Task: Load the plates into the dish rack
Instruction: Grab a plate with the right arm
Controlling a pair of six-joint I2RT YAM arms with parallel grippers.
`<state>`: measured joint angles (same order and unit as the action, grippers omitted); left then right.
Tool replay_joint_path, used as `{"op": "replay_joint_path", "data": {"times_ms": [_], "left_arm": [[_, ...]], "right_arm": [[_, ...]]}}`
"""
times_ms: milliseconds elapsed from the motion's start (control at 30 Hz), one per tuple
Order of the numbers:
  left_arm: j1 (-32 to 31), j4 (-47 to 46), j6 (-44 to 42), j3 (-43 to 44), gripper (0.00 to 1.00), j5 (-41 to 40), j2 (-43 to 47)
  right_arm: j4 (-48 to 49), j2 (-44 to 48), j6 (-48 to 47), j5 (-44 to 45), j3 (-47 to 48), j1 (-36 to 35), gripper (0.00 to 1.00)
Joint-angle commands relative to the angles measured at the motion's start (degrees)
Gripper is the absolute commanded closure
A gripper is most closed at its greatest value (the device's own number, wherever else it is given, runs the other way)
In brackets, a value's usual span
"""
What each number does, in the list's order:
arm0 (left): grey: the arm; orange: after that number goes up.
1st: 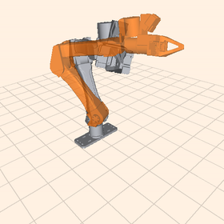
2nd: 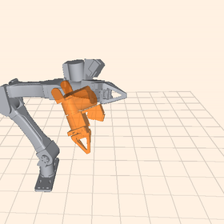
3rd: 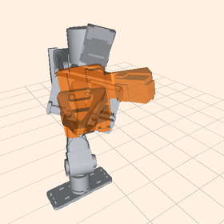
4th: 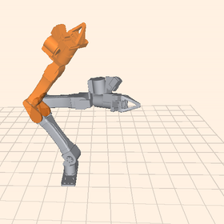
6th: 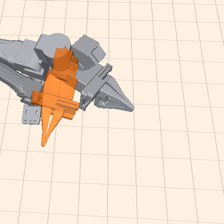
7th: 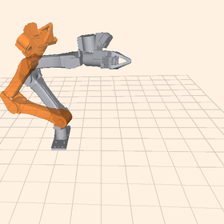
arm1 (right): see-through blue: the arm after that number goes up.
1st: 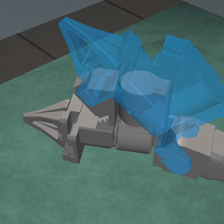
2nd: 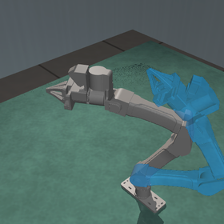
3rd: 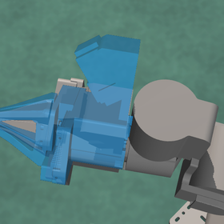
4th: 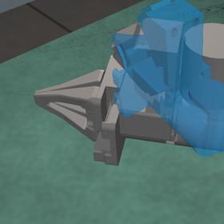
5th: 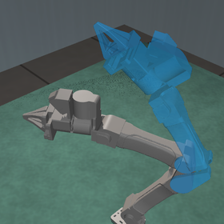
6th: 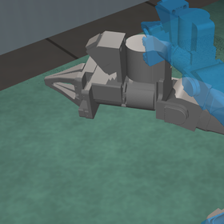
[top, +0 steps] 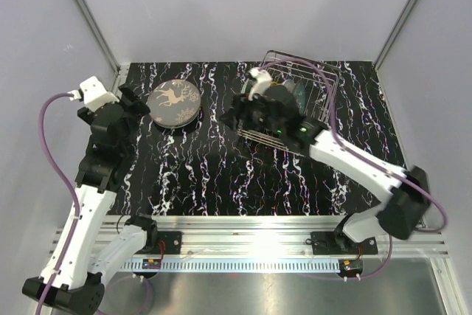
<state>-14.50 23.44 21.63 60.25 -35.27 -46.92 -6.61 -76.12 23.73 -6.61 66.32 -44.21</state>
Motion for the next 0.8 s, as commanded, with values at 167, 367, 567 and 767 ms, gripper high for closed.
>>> {"op": "replay_joint_path", "data": {"times_ms": [167,367,567,767], "left_arm": [[0.26,-4.11,0.96,-1.19,0.01,-8.85,3.06],[0.26,-4.02,2.01,-1.36,0.04,-2.62,2.36],[0.26,-2.44,3.16,-0.31,0.05,-1.56,1.48],[0.09,-2.00,3.95,-0.13,0.01,-1.30,1.56]], "right_arm": [[-1.37,-32.81,-0.35,9.68,29.88,-5.10,0.32],[-9.46,-51.10,2.20,17.23,51.25,-4.75,0.29],[-16.59,-65.63,8.70,21.28,70.07,-3.70,0.38],[-16.51,-70.92,12.48,25.06,74.47,-2.73,0.40]]}}
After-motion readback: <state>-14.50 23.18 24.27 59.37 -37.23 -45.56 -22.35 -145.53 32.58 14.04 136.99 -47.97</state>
